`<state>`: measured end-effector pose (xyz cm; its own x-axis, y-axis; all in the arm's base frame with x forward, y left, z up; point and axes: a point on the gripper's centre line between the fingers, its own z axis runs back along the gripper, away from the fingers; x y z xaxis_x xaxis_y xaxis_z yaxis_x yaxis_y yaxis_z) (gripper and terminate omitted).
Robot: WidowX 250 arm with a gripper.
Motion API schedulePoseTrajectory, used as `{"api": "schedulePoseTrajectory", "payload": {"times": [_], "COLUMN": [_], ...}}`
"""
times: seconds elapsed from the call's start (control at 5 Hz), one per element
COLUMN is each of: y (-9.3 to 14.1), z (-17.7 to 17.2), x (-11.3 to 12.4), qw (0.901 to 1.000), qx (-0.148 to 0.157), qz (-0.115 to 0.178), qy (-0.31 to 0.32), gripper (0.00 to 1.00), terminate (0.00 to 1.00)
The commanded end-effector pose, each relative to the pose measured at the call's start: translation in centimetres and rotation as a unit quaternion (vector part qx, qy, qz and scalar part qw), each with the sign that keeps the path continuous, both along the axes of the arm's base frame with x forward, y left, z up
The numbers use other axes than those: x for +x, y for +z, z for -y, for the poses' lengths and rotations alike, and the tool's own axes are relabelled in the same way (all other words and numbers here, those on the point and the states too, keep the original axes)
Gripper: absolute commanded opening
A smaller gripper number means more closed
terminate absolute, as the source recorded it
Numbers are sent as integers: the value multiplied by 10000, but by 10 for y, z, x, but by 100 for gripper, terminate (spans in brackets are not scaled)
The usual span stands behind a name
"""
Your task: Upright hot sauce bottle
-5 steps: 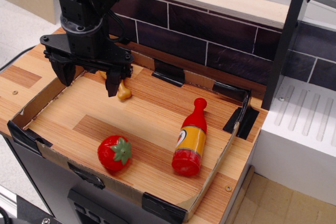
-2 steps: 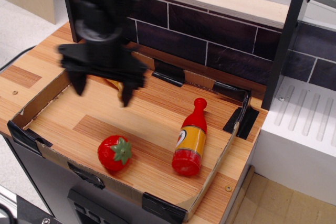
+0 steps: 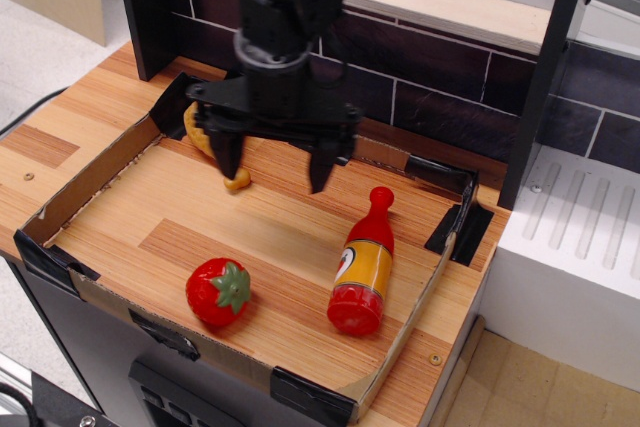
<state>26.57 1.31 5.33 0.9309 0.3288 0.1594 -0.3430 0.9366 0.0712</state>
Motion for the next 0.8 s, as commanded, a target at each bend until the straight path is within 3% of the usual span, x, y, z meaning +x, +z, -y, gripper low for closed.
{"api": "schedulePoseTrajectory", "payload": {"times": [0.0, 0.2, 0.6], "y": [0, -8, -38], "z": [35, 41, 52], "x": [21, 26, 36], "qw": [9992, 9992, 9999], "qx": [-388, -388, -90], "qz": [69, 72, 82], "qy": [-88, 36, 12], "gripper": [100, 100, 100], "terminate": [0, 0, 0]}}
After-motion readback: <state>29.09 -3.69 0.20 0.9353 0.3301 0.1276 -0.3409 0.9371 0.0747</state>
